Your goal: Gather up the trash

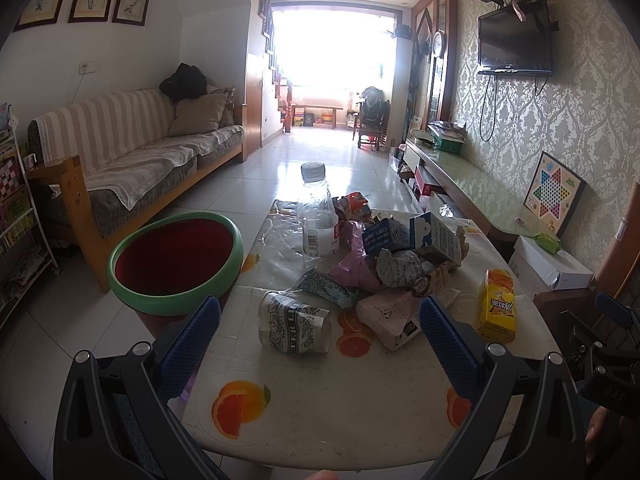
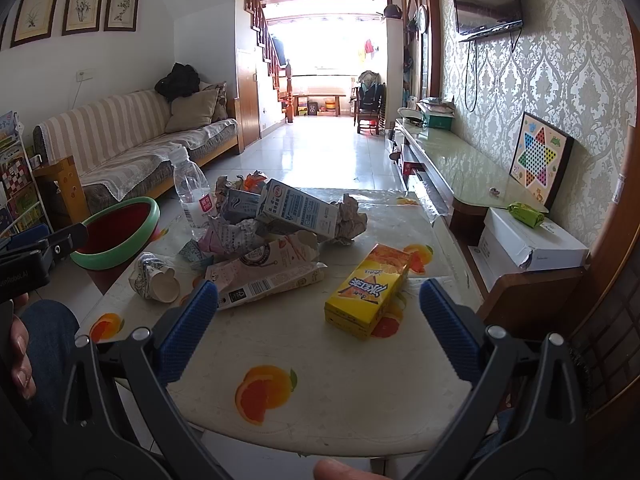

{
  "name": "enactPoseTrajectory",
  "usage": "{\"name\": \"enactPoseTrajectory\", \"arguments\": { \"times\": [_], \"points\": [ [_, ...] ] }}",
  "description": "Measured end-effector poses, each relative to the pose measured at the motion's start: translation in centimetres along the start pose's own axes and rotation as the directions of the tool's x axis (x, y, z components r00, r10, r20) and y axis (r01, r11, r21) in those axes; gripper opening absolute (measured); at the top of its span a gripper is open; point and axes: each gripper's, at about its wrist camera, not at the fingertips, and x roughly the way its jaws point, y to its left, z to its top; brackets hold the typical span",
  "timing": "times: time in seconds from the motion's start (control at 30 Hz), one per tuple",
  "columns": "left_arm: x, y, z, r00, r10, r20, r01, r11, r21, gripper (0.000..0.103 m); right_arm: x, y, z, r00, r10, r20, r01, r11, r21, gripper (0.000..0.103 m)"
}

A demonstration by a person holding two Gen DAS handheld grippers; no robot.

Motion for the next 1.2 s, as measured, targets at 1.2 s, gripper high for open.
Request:
{"name": "enactPoseTrajectory", "arguments": {
  "times": [1.2],
  "points": [
    [19.5,2.7,-2.9,0.860,-0.058,-0.507,0.125,0.987,0.100,0.095,4.3,-4.7,-0.8,0.989,0.055,-0.140,-0.028,0.982,0.188,0.100]
  ]
}}
